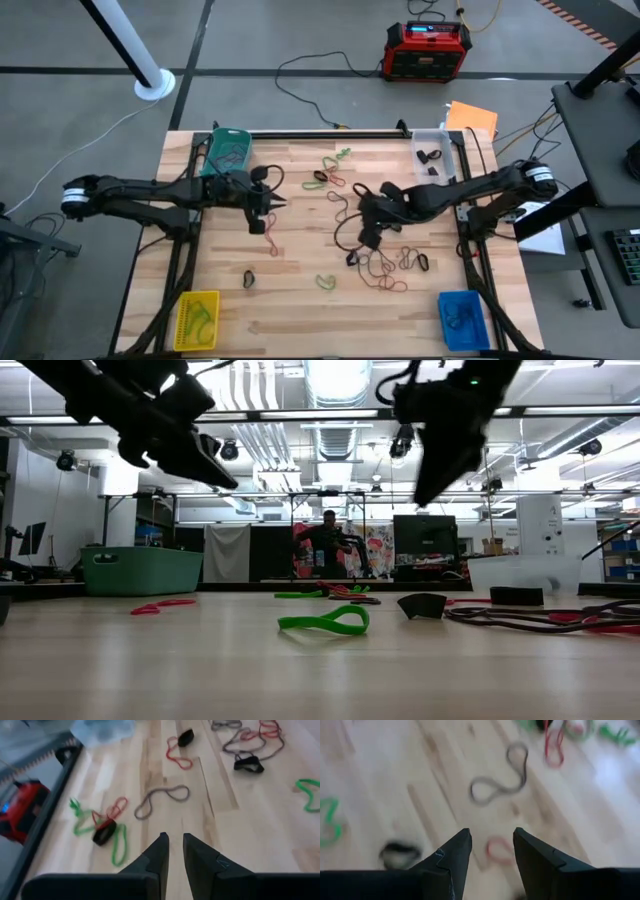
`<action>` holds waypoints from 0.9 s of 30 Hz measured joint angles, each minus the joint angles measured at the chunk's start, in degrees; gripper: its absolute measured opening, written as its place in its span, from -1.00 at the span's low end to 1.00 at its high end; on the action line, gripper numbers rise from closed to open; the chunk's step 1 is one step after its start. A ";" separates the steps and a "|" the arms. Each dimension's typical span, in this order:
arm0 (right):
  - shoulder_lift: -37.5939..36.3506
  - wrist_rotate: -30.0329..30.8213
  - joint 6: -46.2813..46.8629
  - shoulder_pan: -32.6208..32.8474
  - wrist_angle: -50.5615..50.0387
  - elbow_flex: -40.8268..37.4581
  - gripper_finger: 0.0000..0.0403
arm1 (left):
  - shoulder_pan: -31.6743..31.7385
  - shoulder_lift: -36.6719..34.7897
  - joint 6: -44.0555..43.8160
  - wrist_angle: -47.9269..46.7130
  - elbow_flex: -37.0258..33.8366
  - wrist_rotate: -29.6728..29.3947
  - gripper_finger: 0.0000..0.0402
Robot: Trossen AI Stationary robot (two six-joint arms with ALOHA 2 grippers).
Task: Sort rubber bands into baskets
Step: Put the violet rubber band into the blue bin
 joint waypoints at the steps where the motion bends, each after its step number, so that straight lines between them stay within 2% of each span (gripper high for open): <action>1: 0.65 0.62 -0.74 -0.30 1.85 0.00 -0.29 | 0.01 -0.03 0.55 0.76 0.01 -0.08 -0.80; 9: 9.18 0.50 -14.23 -4.50 15.89 -0.74 -0.16 | 0.02 -0.15 1.44 2.69 -0.06 -0.26 -0.80; 13: 13.87 -3.74 -24.24 -8.17 20.26 -0.76 -0.05 | 0.02 0.32 1.31 2.67 -0.08 -0.28 -0.80; 16: 16.76 -4.78 -29.10 -10.88 23.37 -0.79 0.00 | 0.02 0.58 0.86 2.65 -0.13 -0.28 -0.80; 21: 20.56 -5.23 -28.70 -15.63 27.48 -0.79 0.01 | 0.02 0.97 0.45 2.83 -0.12 -0.28 -0.80; 27: 24.88 -11.85 -27.71 -19.12 32.15 -0.79 0.01 | 0.02 1.16 2.91 4.64 -0.14 -0.33 -0.80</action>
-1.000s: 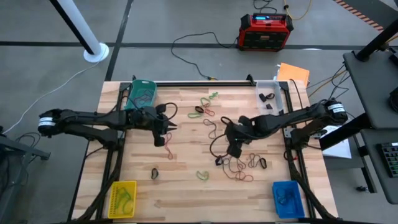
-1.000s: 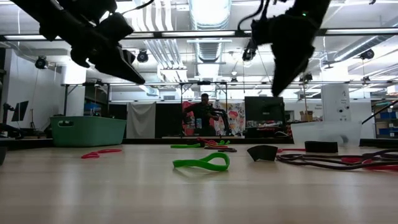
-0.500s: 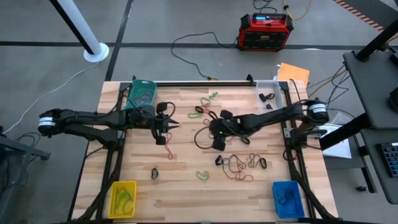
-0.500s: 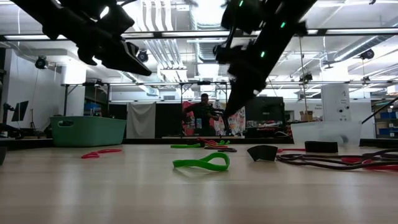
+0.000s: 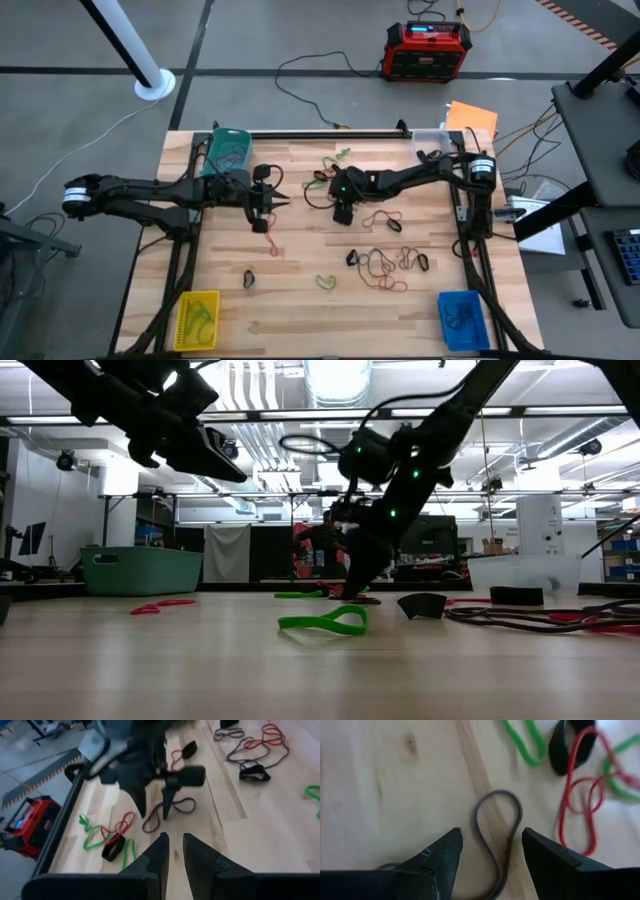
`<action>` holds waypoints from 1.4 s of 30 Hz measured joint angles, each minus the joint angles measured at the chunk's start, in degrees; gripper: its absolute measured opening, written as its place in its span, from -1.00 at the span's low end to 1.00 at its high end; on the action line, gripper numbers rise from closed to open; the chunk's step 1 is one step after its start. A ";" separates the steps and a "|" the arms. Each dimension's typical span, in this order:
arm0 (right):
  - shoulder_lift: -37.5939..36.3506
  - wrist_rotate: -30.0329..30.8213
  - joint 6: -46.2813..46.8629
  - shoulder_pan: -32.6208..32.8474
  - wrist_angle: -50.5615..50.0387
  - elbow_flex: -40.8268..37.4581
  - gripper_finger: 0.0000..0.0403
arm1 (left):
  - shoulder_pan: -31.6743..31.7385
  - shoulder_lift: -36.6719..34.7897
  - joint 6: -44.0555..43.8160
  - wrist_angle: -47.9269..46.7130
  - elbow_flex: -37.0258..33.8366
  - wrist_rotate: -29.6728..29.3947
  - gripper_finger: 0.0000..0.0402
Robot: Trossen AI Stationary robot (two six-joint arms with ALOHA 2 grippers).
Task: Sort rubber bands into baskets
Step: Put the violet rubber band into the blue bin
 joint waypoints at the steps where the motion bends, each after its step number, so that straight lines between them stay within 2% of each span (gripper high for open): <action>1: 0.34 -0.23 0.64 -0.35 0.03 0.01 0.01 | 0.00 0.00 0.05 0.78 0.00 0.00 -0.80; 5: 1.17 -0.56 1.64 -0.92 -0.18 0.13 -0.01 | 0.06 0.00 1.27 2.83 0.00 0.02 -0.80; 9: 1.92 -0.60 1.50 -0.97 -0.43 0.15 -0.16 | 0.26 0.00 2.53 4.65 0.00 0.01 -0.80; 18: 5.24 -2.49 -1.01 -1.10 -0.06 0.15 -0.89 | 0.26 0.07 1.80 5.83 0.00 0.04 -0.80; 29: -1.30 -3.15 -3.37 0.18 -0.42 -0.39 -0.96 | 0.26 0.07 -4.41 6.40 0.00 0.29 -0.80; 33: -5.26 -3.40 -3.98 1.28 1.47 -1.20 -0.96 | 0.26 0.07 -5.74 7.80 -0.55 3.92 -0.79; 37: -8.57 -2.98 -3.95 2.77 9.92 -5.90 -0.96 | 0.24 0.07 -7.84 12.41 -2.16 6.44 -0.70; 42: -12.93 -3.01 -2.95 5.10 26.43 -13.37 -0.96 | 0.24 0.07 -12.62 18.60 -5.29 6.61 -0.53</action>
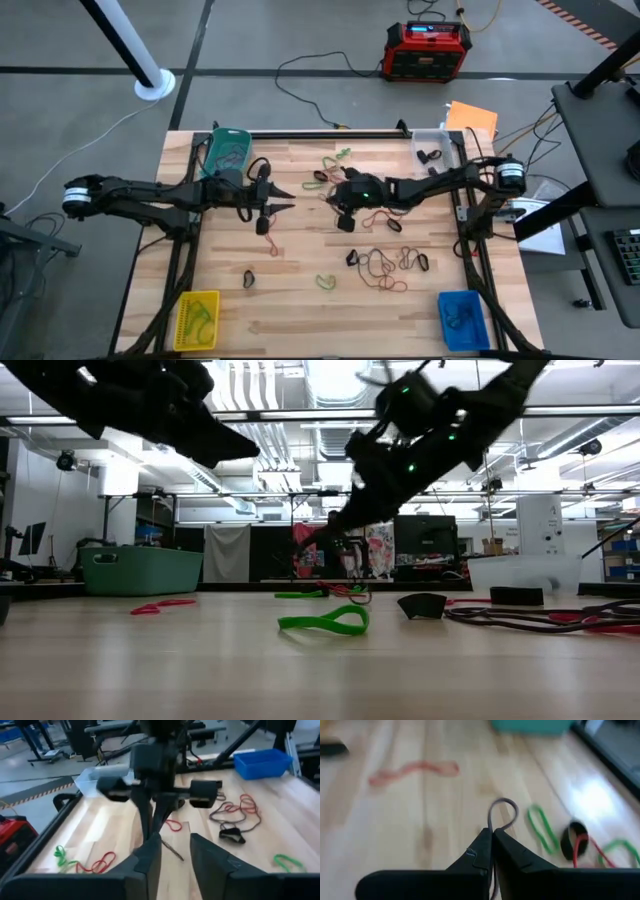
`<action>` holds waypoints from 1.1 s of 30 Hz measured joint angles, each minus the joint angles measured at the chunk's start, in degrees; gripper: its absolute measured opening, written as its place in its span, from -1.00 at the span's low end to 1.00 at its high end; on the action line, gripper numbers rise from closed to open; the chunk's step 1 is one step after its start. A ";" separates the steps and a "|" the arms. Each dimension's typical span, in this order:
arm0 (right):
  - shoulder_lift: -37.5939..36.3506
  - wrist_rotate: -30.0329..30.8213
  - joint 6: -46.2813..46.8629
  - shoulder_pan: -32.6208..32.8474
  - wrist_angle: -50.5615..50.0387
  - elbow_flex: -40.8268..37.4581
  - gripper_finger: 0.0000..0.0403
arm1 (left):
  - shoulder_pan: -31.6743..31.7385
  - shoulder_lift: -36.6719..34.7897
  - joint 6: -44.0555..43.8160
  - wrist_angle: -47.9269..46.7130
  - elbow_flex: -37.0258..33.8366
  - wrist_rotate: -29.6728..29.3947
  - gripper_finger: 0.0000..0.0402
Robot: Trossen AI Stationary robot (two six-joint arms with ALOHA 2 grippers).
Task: Sort rubber bands into baskets
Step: Put the violet rubber band into the blue bin
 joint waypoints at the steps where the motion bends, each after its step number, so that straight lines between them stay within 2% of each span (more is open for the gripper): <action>1: -0.50 0.01 0.04 0.53 3.55 -1.47 -0.96 | 0.00 0.00 -0.97 0.61 -0.57 0.04 -0.49; 6: -2.49 0.05 -0.01 2.87 20.18 -5.50 -0.96 | -0.01 0.00 -4.89 4.20 -3.55 0.05 -0.26; 9: -2.45 0.01 -1.21 4.06 24.30 -5.59 -0.96 | -0.09 0.39 -6.99 7.24 -5.08 0.09 -0.13; 16: -2.34 -0.20 -5.40 6.14 25.11 -2.31 -0.96 | -0.73 5.89 -9.95 14.08 -5.46 1.83 0.05; 21: -2.34 -4.41 -7.67 6.42 25.18 0.24 -0.96 | -0.75 13.27 -10.31 24.19 -4.23 3.19 0.08; 25: -2.34 -5.50 -9.15 6.42 25.18 1.22 -0.96 | -0.74 18.89 -10.42 30.31 -2.46 4.64 0.08; 33: -2.34 -5.52 -9.65 6.40 24.69 1.24 -0.96 | -0.76 26.28 -10.89 30.73 1.92 8.18 0.03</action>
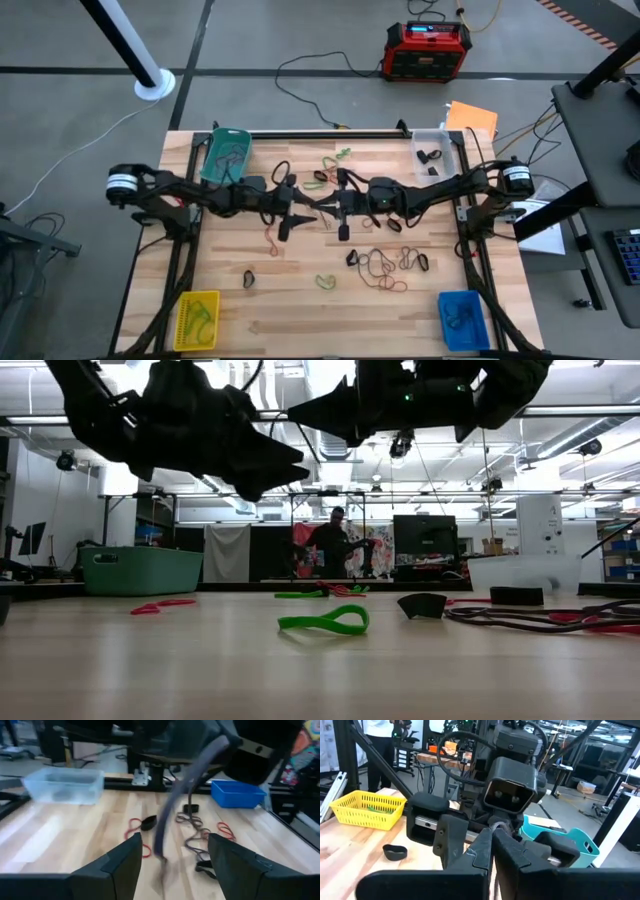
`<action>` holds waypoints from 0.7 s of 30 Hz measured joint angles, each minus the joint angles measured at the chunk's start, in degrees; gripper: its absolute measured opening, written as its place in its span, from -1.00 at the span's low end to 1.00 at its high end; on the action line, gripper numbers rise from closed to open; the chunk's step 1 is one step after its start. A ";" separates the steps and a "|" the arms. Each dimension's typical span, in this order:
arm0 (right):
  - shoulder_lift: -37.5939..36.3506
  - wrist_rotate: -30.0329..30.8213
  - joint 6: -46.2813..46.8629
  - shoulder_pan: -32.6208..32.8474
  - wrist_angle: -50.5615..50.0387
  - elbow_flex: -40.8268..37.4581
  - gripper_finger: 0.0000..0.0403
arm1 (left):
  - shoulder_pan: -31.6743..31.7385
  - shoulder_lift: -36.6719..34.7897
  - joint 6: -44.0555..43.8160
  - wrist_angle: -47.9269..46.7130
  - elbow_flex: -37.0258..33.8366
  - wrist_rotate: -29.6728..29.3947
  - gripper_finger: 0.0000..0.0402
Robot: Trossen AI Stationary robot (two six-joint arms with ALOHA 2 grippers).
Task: Sort rubber bands into baskets
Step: Put the violet rubber band into the blue bin
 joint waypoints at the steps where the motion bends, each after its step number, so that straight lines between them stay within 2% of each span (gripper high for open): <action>1: 0.00 0.00 -0.22 0.00 -0.25 0.00 -0.96 | 0.00 0.56 0.25 -0.11 0.35 0.95 -0.01; 4: 0.00 0.03 -1.18 0.00 -1.09 0.00 -0.96 | -0.21 1.25 0.77 -0.09 0.95 2.03 -0.23; 9: -0.02 1.95 -1.57 -0.02 -2.29 -0.02 -0.96 | -0.22 1.18 2.17 -0.21 0.63 2.16 -0.87; 10: -0.02 2.10 -1.77 -0.02 -2.58 -0.02 -0.96 | -0.20 1.10 2.32 -0.12 0.47 2.19 -0.93; 16: -0.02 7.91 -1.48 -0.02 -3.70 -0.07 -0.95 | -0.29 0.73 2.27 0.00 0.37 2.35 -0.99; 21: -0.02 11.61 3.56 -0.71 -6.78 -0.11 -0.93 | -0.31 0.02 1.98 1.02 0.37 2.75 -1.00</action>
